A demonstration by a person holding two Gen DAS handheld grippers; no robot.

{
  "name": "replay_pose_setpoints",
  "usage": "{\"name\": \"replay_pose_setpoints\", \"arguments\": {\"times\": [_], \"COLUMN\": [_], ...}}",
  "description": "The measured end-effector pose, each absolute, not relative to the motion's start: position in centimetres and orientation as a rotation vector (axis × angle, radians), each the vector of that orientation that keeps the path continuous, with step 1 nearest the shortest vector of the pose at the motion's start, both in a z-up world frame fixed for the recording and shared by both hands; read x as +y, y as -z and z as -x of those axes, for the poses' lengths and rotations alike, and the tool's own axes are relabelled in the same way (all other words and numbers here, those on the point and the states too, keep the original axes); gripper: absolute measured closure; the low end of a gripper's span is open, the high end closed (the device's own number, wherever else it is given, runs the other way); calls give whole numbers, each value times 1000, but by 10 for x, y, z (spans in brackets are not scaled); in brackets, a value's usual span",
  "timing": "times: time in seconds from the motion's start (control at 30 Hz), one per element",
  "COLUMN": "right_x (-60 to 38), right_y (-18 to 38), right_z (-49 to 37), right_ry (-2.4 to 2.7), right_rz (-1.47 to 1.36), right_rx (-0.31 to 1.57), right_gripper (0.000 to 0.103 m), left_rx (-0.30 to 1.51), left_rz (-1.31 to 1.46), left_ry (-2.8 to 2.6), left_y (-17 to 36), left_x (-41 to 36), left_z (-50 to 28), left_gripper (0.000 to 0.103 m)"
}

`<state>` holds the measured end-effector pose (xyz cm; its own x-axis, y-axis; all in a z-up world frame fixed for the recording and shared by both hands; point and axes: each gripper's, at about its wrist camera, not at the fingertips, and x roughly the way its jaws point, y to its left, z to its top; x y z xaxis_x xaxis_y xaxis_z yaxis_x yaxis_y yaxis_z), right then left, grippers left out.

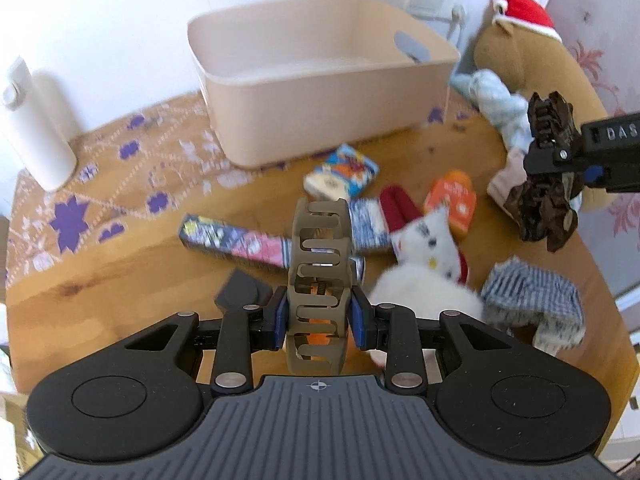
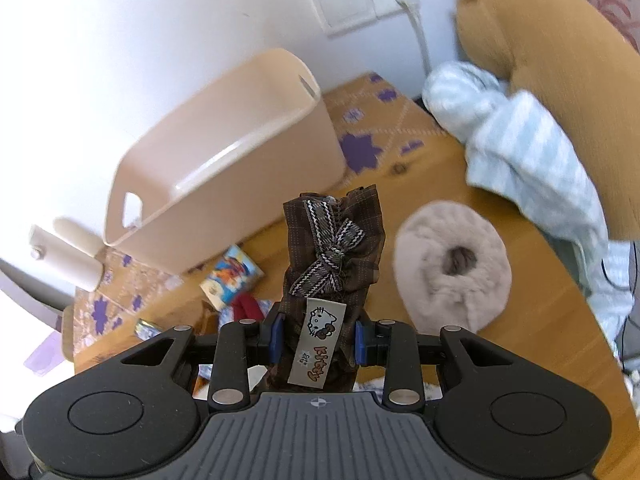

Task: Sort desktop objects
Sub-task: 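Lift the claw clip and bow clip toward the cream bin with both tools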

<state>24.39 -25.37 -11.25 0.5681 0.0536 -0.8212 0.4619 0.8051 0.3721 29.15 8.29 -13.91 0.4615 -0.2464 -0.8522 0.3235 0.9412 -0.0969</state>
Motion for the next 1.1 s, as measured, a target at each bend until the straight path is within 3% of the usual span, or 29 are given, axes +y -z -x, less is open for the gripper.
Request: {"name": "replay_pose_setpoints", "arguments": {"times": [0.7,1.1], "right_x": [-277,-297], "right_y": [59,41], "right_z": [-300,-370], "right_ry": [153,162], "right_rz": [-530,-471], "right_rx": [824,732], "right_gripper": [72,72], "left_rx": [788,772], "left_rz": [-96,-42], "left_ry": [311,241], "left_y": [49,52], "left_x": [54,44], "left_z": [-376,-452], "left_gripper": [72,72]}}
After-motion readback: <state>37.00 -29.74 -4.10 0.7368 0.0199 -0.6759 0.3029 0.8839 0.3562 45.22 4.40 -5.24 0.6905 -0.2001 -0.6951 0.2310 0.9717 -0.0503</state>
